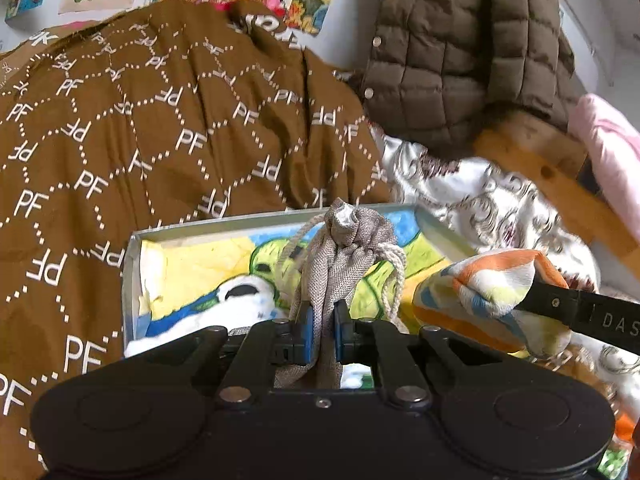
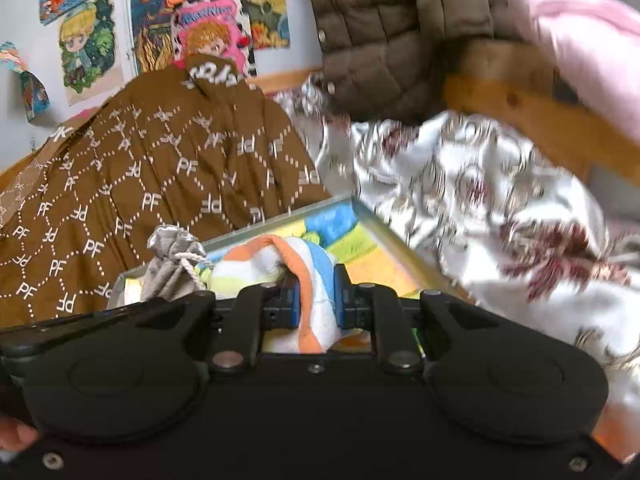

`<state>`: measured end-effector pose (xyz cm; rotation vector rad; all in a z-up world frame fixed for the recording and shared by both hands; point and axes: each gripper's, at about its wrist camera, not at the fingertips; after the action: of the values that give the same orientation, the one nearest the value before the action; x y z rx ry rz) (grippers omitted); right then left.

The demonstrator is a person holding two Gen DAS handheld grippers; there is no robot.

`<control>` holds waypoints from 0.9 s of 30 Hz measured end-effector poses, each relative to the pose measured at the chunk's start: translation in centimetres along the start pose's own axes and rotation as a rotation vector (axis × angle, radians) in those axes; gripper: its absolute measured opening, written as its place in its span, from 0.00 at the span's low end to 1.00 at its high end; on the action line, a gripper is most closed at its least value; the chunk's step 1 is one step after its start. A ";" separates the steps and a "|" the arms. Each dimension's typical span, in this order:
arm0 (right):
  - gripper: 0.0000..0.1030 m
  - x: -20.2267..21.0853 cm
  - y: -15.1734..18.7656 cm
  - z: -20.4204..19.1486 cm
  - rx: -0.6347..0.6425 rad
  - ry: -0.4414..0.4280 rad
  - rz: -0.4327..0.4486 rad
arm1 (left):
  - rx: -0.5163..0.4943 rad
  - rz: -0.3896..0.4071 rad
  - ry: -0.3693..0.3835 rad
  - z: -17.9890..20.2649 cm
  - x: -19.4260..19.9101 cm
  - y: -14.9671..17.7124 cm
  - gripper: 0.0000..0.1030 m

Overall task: Organize soft objects
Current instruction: 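Carry the beige bag and striped towel with both tools and lower them into the tray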

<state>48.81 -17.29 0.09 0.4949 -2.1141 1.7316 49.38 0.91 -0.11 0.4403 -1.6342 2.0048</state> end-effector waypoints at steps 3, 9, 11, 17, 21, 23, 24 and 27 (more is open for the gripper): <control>0.09 -0.9 1.3 -0.1 -0.001 -0.015 -0.032 | 0.006 -0.020 0.002 -0.3 -0.5 0.3 0.10; 0.10 -3.8 2.8 -1.3 -0.009 -0.058 -0.107 | 0.009 -0.062 0.016 -0.5 -1.0 0.1 0.14; 0.11 -4.5 3.1 -1.6 -0.032 -0.073 -0.137 | 0.017 -0.070 0.010 -0.7 -1.0 0.0 0.16; 0.32 -5.7 3.3 -1.9 -0.051 -0.088 -0.171 | 0.038 -0.081 0.009 -1.2 -0.4 0.0 0.34; 0.48 -5.2 3.1 -1.9 -0.032 -0.084 -0.176 | 0.035 -0.079 -0.001 -1.4 0.4 0.0 0.48; 0.58 -4.9 3.2 -2.0 -0.025 -0.084 -0.182 | 0.047 -0.079 -0.006 -1.7 0.9 -0.1 0.52; 0.60 -4.7 3.2 -2.1 -0.020 -0.083 -0.183 | 0.057 -0.081 -0.009 -1.9 1.2 -0.2 0.55; 0.70 -3.4 3.3 -2.3 -0.009 -0.089 -0.178 | 0.105 -0.083 -0.013 -2.8 2.2 -0.4 0.61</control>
<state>50.25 -14.27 -3.98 0.7457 -2.0670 1.6272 47.96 4.10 0.80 0.5518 -1.4977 2.0356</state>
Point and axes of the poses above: each gripper's, at about its wrist camera, not at the fingertips, and x roughly against the way its jaws point, z to its right, y to its underside, and after that the axes turned 4 degrees about -y, right-handed
